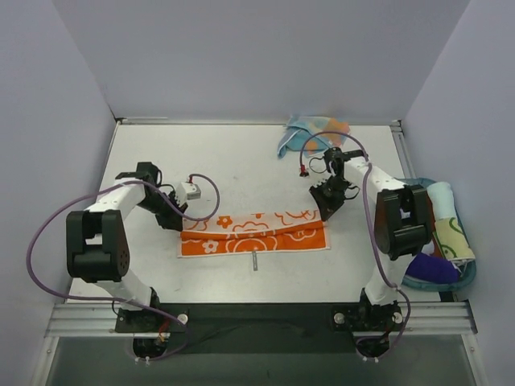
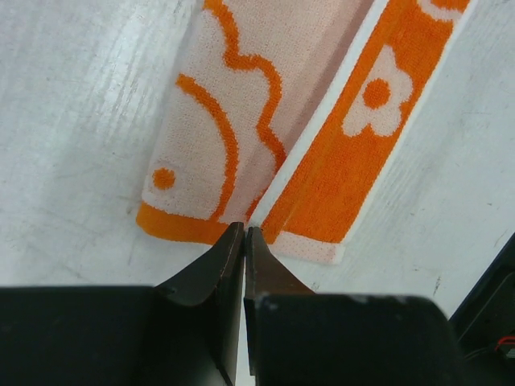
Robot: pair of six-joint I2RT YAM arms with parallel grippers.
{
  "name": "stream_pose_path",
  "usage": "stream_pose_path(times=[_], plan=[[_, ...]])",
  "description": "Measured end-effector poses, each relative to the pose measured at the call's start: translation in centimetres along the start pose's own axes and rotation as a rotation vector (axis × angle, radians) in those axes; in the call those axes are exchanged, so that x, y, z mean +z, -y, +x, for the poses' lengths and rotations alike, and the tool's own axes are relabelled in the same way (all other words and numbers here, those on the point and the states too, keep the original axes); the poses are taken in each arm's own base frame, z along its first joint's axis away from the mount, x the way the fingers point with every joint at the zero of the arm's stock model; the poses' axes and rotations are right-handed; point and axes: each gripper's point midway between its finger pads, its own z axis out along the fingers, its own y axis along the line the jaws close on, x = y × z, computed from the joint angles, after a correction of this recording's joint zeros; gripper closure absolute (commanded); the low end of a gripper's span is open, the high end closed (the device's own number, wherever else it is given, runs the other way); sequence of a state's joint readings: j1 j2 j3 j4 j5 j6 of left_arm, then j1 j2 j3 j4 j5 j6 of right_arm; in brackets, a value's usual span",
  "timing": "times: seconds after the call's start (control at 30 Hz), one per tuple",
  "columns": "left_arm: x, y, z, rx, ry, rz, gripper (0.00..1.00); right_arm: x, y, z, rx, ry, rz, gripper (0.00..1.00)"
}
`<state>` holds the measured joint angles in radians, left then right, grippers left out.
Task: Roll the towels
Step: Fold the towel
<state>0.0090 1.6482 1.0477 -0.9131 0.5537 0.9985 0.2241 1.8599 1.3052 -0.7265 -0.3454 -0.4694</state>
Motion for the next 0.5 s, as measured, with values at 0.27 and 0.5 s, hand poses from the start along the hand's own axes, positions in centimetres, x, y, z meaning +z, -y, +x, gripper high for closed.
stream_pose_path(times=[0.27, 0.5], plan=[[-3.3, 2.2, -0.8, 0.070, 0.024, -0.046, 1.00, -3.3, -0.8, -0.4, -0.033, 0.080, 0.040, 1.00], [-1.6, 4.7, 2.2, 0.053, -0.050, 0.024, 1.00, -1.6, -2.3, 2.3, -0.037, 0.005, -0.002, 1.00]])
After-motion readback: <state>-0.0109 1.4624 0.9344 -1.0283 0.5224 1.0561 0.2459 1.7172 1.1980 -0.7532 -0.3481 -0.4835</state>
